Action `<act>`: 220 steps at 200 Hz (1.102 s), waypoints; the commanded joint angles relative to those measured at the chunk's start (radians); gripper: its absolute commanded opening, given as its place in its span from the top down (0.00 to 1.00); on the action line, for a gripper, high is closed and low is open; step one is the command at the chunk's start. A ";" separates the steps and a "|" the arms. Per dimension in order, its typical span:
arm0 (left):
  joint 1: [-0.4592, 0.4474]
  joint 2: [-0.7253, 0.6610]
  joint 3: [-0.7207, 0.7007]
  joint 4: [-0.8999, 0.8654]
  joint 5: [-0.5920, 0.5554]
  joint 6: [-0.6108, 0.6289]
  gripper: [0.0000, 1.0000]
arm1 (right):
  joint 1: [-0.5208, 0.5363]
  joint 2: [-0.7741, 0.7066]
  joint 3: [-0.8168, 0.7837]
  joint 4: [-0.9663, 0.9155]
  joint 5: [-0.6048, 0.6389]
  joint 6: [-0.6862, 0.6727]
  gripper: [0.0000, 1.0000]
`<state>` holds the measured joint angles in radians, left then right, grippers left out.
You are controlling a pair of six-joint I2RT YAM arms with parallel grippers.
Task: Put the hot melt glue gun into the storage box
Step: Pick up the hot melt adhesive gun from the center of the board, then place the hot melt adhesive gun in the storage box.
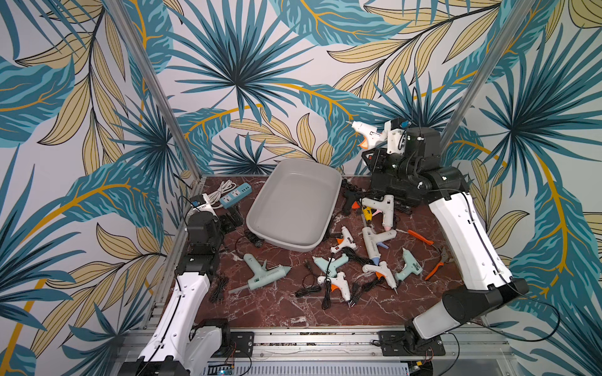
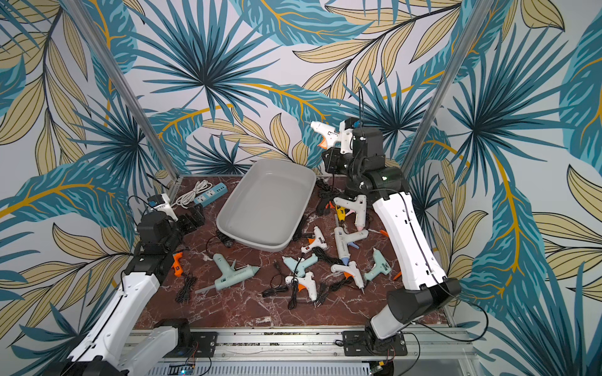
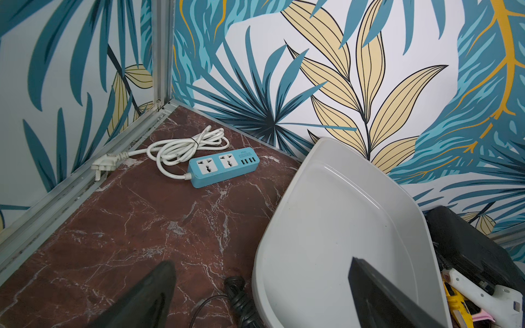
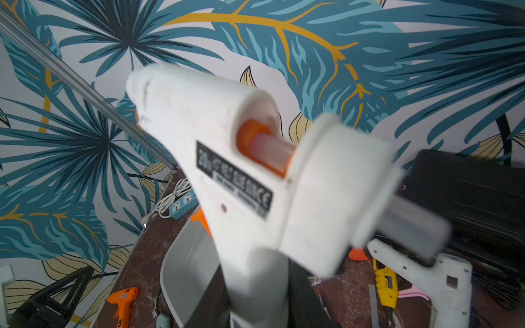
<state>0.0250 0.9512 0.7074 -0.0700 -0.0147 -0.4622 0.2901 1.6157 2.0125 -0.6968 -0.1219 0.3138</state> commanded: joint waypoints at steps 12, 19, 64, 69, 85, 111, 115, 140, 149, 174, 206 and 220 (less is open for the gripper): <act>-0.002 0.025 0.027 0.033 0.021 -0.015 0.00 | 0.046 0.086 0.113 0.100 -0.016 0.104 1.00; -0.002 0.031 0.027 0.036 0.025 -0.020 0.00 | 0.053 0.105 0.126 0.124 -0.019 0.121 1.00; -0.002 0.061 0.030 0.041 0.043 -0.050 0.00 | 0.115 0.244 0.217 0.253 0.000 0.197 1.00; -0.002 0.061 0.030 0.042 0.044 -0.052 0.00 | 0.124 0.265 0.237 0.256 0.004 0.203 1.00; -0.002 0.063 0.026 0.051 0.046 -0.062 0.00 | 0.149 0.344 0.306 0.255 0.005 0.217 1.00; -0.002 0.069 0.026 0.068 0.057 -0.080 0.00 | 0.187 0.472 0.392 0.255 0.004 0.245 1.00; -0.002 0.070 0.027 0.070 0.059 -0.082 0.00 | 0.192 0.490 0.401 0.255 0.004 0.249 1.00; -0.002 0.078 0.036 0.080 0.063 -0.098 0.00 | 0.215 0.593 0.438 0.262 0.002 0.253 1.00; -0.002 0.084 0.042 0.085 0.071 -0.105 0.00 | 0.220 0.624 0.442 0.272 -0.004 0.252 1.00; -0.001 0.109 0.064 0.094 0.105 -0.114 0.00 | 0.221 0.703 0.451 0.285 0.010 0.255 1.00; -0.003 0.153 0.088 0.103 0.154 -0.117 0.00 | 0.216 0.802 0.481 0.265 0.078 0.253 1.00; -0.005 0.168 0.093 0.104 0.167 -0.119 0.00 | 0.210 0.839 0.486 0.263 0.100 0.275 1.00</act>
<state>0.0250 1.0954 0.7647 0.0071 0.1055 -0.5747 0.5098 2.4187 2.4619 -0.4660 -0.0818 0.5613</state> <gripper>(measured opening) 0.999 0.304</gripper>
